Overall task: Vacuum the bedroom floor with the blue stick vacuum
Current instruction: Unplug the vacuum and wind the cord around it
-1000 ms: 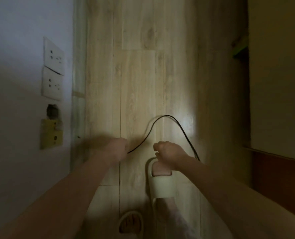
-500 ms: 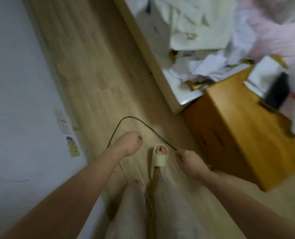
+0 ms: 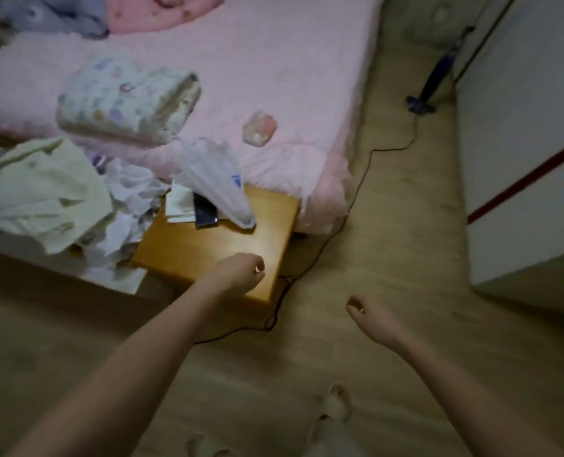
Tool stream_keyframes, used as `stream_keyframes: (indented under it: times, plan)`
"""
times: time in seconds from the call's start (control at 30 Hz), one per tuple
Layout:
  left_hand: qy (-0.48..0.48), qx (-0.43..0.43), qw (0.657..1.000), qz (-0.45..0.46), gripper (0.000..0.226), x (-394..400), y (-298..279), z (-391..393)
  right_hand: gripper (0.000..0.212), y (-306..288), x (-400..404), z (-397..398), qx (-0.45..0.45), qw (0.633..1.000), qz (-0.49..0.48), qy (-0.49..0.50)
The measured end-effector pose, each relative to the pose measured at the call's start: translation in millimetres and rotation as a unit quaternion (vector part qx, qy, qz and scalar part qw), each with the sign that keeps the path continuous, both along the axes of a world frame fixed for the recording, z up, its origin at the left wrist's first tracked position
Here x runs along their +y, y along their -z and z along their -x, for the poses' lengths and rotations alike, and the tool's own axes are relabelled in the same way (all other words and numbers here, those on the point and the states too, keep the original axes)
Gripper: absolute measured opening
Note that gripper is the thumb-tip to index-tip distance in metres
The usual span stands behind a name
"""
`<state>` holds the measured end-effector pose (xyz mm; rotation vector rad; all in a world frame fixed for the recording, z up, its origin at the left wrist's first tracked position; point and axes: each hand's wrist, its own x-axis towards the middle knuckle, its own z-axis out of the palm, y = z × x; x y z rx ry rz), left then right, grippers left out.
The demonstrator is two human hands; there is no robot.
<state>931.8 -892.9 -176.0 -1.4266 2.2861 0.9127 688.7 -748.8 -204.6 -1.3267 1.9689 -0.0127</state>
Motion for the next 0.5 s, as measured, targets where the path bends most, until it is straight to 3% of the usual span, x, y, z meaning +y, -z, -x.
stream_keyframes:
  times: [0.2,0.5]
  plan:
    - [0.044,0.037,0.998,0.010,0.030,-27.2,-41.1,237.1,0.023,-49.7,0.6,205.0,0.055,0.995,0.040,0.067]
    - [0.217,-0.031,0.973,0.078,0.016,-122.6,-47.6,461.7,0.031,-65.6,-93.2,415.0,0.050,0.990,0.065,0.115]
